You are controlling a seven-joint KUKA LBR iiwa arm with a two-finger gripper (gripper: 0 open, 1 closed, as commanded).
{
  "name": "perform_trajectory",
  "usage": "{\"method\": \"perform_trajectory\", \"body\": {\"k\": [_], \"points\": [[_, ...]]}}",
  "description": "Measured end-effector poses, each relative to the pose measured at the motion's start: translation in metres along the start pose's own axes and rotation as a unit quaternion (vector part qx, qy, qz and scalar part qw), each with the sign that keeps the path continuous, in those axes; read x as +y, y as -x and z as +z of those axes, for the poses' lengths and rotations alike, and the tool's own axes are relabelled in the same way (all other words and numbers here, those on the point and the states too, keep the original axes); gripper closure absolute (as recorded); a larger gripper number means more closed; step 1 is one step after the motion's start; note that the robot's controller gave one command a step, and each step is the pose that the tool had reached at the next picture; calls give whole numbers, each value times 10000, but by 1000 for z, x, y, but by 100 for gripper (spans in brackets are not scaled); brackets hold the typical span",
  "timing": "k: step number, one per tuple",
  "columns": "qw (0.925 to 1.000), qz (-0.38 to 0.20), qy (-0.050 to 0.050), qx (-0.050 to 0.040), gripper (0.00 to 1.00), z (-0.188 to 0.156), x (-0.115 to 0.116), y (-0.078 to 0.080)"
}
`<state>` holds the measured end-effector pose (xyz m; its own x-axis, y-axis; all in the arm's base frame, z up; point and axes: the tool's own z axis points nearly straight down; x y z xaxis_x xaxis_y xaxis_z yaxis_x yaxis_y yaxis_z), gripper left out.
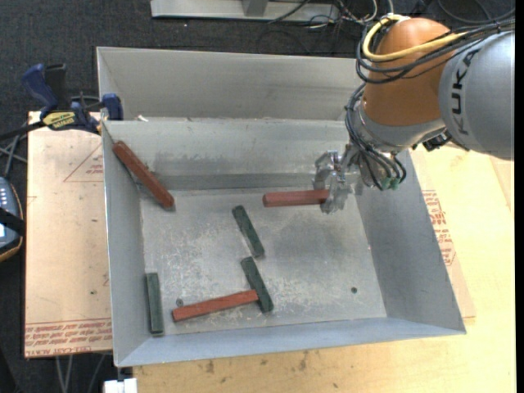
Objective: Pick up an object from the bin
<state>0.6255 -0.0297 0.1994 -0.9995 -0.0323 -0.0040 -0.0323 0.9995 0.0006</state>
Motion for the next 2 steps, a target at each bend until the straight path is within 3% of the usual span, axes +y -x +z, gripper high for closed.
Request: {"method": "perform_trajectory", "body": {"k": [1,2], "points": [[10000,-3,-1,3,100,0,0,0],[9991,-424,8,33,100,-21,-7,-4]]}}
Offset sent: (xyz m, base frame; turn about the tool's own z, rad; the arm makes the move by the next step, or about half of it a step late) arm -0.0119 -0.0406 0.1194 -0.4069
